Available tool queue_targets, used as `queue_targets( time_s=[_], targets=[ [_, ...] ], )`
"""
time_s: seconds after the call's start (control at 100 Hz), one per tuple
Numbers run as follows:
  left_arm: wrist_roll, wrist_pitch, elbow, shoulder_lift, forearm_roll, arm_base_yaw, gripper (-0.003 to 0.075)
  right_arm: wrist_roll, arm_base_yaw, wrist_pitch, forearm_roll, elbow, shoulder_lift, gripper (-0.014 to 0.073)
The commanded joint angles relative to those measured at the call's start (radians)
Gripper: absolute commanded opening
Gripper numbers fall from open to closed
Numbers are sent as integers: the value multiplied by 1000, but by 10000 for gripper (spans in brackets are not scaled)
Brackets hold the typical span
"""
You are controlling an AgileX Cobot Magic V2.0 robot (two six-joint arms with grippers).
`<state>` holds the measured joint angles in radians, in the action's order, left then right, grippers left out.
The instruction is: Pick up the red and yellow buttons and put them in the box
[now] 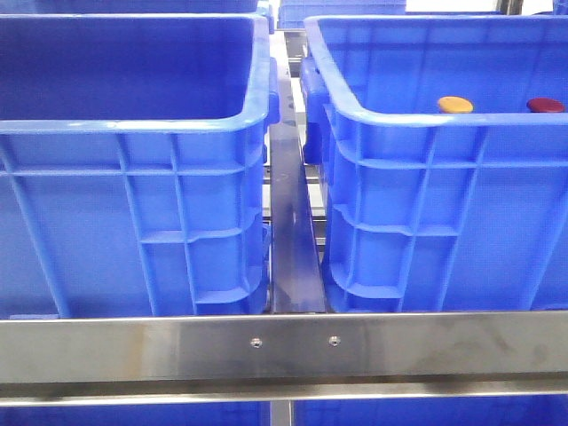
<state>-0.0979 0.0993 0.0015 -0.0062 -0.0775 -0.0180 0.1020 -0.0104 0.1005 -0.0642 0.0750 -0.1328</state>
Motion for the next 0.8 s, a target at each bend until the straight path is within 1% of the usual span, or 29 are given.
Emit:
queue_targets(
  time_s=[0.0, 0.15, 0.19, 0.28, 0.79],
  targets=[
    [9, -71, 52, -31, 1, 1, -20, -37, 1, 112, 23, -11, 13, -62],
    [9, -71, 52, -31, 1, 1, -20, -108, 0, 122, 70, -91, 87, -62],
    [9, -71, 52, -31, 1, 1, -20, -123, -1, 64, 99, -87, 114, -62],
    [9, -71, 52, -31, 1, 1, -20, -135, -2, 14, 119, -88, 170, -62],
    [9, -71, 52, -31, 1, 1, -20, -145, -5, 13, 119, -88, 167, -62]
  ],
)
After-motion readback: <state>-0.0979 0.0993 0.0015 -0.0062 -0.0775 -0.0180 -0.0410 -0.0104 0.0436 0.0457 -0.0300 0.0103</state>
